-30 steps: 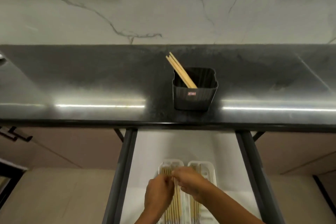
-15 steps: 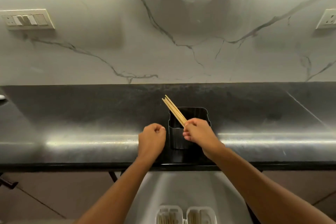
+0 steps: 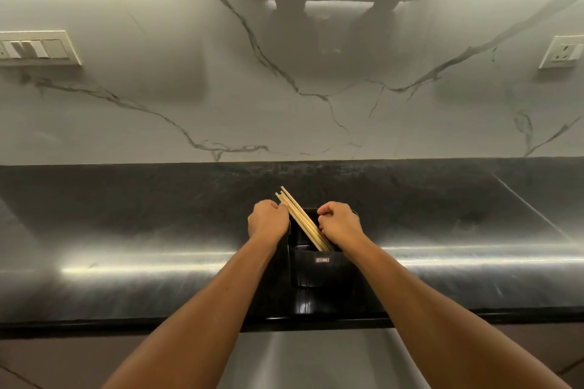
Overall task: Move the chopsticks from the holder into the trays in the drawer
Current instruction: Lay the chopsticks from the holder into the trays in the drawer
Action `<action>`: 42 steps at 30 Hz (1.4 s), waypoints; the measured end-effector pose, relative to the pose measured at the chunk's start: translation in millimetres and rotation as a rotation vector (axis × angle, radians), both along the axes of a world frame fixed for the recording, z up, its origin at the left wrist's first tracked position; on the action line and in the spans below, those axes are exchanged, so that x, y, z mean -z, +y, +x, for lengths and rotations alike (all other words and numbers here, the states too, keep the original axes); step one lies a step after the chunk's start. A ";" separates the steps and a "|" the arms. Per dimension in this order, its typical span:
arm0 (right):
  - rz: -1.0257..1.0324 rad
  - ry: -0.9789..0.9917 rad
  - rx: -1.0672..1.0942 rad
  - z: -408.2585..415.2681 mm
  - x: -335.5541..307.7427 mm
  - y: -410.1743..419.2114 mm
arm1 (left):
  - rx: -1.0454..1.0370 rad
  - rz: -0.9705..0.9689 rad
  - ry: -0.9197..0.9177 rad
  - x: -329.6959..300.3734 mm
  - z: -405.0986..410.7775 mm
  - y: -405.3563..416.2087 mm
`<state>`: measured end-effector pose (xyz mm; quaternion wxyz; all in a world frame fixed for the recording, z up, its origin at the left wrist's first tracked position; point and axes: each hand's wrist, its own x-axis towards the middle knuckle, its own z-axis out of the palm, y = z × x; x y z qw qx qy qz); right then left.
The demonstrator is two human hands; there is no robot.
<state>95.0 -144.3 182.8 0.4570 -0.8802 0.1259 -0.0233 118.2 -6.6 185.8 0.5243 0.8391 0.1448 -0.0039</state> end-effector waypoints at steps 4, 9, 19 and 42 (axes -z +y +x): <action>-0.241 0.118 -0.119 12.2 9.1 -3.5 | 0.006 -0.102 0.027 7.1 16.1 -1.4; -0.400 0.278 -0.189 26.6 23.4 1.7 | 0.005 -0.146 0.021 17.3 23.0 -5.0; -0.454 0.178 -0.212 35.3 23.6 2.3 | -0.017 -0.203 -0.010 20.5 23.5 2.9; 0.010 -0.138 -0.320 25.9 -75.9 -21.2 | 0.439 -0.105 -0.213 -18.6 -24.3 -23.1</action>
